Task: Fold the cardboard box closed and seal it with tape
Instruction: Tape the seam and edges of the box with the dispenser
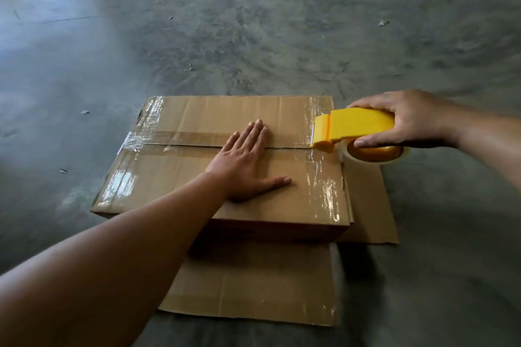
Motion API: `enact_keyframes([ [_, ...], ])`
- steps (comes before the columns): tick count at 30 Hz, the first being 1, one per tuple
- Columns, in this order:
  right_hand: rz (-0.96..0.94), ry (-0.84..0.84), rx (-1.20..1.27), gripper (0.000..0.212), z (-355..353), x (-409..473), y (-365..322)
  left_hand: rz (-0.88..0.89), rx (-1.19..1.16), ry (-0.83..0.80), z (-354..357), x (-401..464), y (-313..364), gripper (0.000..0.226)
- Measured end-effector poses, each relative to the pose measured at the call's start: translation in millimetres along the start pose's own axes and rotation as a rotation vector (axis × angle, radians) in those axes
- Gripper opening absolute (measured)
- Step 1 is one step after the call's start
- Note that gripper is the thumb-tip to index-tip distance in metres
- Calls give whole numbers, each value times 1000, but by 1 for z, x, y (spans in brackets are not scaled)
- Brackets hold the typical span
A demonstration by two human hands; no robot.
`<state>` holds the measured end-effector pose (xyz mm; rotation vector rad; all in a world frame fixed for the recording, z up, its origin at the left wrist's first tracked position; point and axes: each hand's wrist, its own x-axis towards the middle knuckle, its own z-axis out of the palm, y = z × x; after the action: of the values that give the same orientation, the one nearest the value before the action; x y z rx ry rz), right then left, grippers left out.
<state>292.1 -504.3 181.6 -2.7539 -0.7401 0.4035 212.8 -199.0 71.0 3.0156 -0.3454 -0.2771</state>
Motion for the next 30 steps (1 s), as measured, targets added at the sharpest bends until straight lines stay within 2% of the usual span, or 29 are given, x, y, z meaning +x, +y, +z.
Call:
enact_keyframes([
  [7, -40, 54, 16, 92, 8, -4, 5, -9, 28, -31, -4, 1, 2, 123],
  [18, 18, 49, 176, 92, 32, -12, 24, -24, 51, -65, -8, 1, 13, 126],
  [25, 8, 71, 193, 92, 35, -12, 29, 120, 6, -38, -3, 33, 89, 127],
  [30, 73, 68, 158, 83, 19, -34, 56, 131, 5, -13, 5, 39, 95, 126],
])
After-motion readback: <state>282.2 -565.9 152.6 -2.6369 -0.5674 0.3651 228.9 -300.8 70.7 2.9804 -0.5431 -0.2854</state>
